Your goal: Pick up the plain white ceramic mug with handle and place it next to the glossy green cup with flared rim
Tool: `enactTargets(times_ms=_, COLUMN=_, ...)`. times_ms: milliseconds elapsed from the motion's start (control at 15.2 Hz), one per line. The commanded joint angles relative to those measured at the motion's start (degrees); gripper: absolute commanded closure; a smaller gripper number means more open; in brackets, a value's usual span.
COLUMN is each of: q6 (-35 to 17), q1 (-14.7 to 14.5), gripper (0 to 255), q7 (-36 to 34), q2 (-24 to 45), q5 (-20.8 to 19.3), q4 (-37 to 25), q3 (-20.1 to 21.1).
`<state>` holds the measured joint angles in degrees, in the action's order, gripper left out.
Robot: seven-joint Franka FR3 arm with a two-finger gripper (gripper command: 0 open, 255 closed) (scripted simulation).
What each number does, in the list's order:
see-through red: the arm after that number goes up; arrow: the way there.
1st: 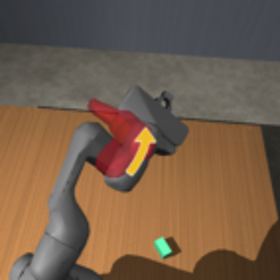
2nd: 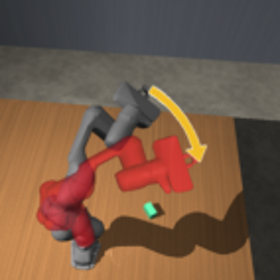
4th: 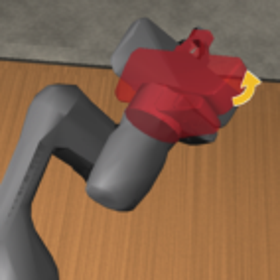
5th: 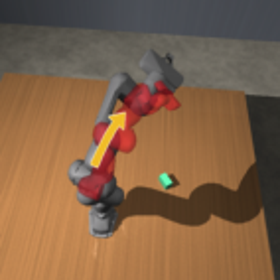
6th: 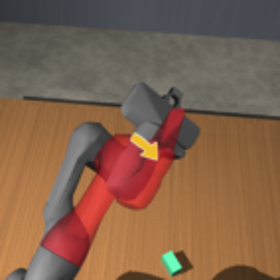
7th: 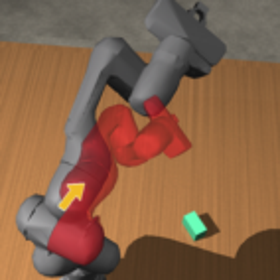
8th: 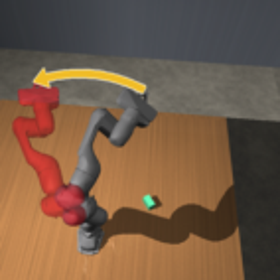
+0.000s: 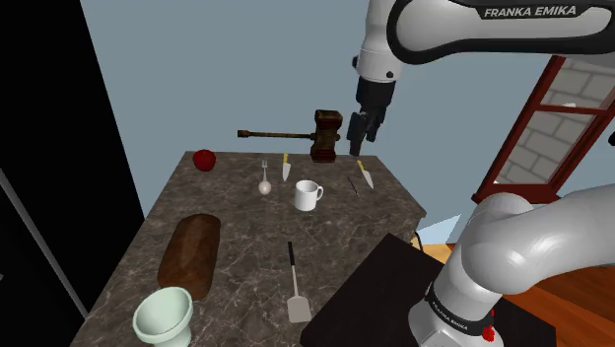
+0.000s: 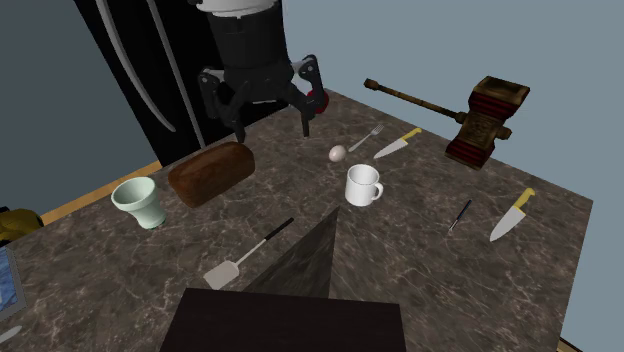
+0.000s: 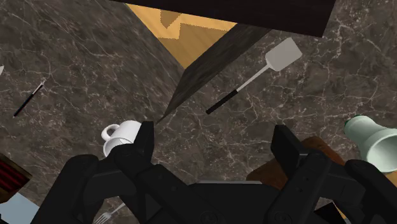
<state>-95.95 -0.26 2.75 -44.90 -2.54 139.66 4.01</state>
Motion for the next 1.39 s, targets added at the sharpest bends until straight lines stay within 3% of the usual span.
enactTargets(times_ms=0, q6=0.0, q1=0.0, gripper=0, q7=0.0, q2=0.0, q5=0.0, q4=0.0, q3=0.0)
enactTargets(times_ms=660, q6=-19.4, q1=2.8, gripper=0, q7=1.4, q2=16.7, q5=-1.6, q4=2.3, q3=-3.6)
enactTargets(times_ms=1320, q6=-35.3, q1=4.8, gripper=0, q7=3.3, q2=38.2, q5=-1.3, q4=-3.6, q3=-6.7)
